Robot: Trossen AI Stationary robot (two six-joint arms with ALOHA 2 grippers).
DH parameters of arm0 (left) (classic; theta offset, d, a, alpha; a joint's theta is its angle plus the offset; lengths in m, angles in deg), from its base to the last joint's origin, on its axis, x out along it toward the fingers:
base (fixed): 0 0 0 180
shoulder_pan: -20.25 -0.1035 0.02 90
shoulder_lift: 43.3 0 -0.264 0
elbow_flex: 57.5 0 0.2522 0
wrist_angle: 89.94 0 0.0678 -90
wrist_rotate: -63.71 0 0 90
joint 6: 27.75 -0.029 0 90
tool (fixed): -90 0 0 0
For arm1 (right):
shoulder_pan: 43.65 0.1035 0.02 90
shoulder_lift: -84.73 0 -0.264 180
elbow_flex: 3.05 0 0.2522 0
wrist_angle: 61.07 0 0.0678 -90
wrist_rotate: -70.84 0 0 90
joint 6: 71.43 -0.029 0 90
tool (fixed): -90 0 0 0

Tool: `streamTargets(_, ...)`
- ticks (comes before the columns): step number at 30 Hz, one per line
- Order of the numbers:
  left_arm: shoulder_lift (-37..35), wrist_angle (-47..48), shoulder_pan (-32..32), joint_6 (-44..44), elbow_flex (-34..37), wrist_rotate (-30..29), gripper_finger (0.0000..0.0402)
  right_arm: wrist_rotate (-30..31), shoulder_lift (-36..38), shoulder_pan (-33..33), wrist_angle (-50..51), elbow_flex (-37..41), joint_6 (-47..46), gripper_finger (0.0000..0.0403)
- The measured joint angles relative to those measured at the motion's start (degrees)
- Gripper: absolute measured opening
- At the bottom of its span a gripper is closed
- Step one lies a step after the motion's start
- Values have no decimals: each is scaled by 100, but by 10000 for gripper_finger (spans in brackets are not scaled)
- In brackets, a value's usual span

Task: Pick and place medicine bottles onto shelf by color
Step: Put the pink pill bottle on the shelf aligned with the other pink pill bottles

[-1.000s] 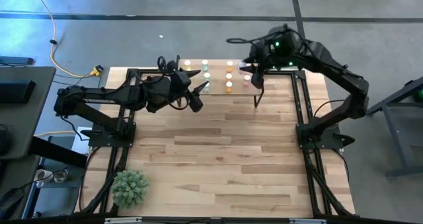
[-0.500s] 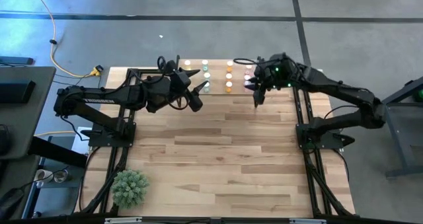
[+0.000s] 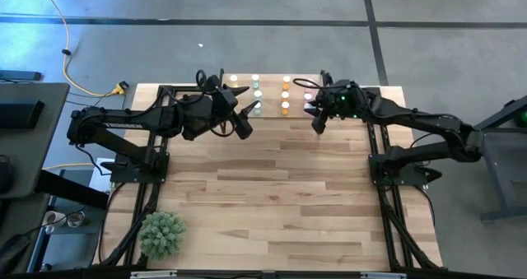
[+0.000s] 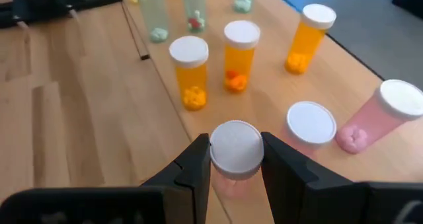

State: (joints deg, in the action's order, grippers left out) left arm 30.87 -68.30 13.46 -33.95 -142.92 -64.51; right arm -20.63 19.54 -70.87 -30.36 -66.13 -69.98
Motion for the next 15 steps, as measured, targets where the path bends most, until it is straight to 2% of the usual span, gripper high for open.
streamTargets(15,2,0,0,-2,2,-17,216,201,-7,0,21,64,199,97)
